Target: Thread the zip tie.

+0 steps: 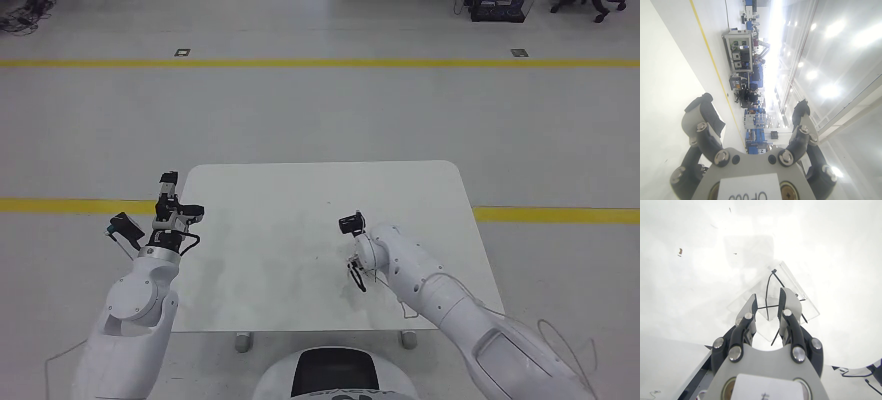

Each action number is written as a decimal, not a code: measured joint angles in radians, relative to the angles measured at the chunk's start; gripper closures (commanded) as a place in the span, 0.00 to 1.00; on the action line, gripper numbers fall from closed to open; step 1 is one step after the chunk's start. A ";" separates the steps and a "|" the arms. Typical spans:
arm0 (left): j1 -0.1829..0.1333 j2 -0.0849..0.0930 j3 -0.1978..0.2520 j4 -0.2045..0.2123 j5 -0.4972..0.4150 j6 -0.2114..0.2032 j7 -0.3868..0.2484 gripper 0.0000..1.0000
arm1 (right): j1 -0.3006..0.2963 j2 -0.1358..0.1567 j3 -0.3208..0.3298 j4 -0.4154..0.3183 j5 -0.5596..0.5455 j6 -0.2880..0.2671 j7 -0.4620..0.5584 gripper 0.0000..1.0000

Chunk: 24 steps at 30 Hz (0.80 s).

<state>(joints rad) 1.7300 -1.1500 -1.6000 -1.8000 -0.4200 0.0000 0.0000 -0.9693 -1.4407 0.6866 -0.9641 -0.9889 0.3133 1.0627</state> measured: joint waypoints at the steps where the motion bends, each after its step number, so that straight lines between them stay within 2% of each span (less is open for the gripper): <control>1: 0.000 0.000 0.000 0.000 0.000 0.000 0.000 0.00 | 0.001 -0.002 -0.001 0.004 0.000 -0.001 -0.001 0.76; 15: 0.000 0.000 0.000 0.000 0.000 0.000 0.000 0.00 | 0.014 -0.025 -0.004 0.052 0.001 -0.007 -0.016 0.79; 24: 0.000 0.000 0.000 0.000 0.000 0.000 0.000 0.00 | 0.019 -0.037 -0.004 0.072 -0.004 -0.010 -0.021 0.86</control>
<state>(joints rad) 1.7300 -1.1500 -1.6000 -1.8000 -0.4200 0.0000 0.0000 -0.9503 -1.4777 0.6823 -0.8924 -0.9932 0.3028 1.0412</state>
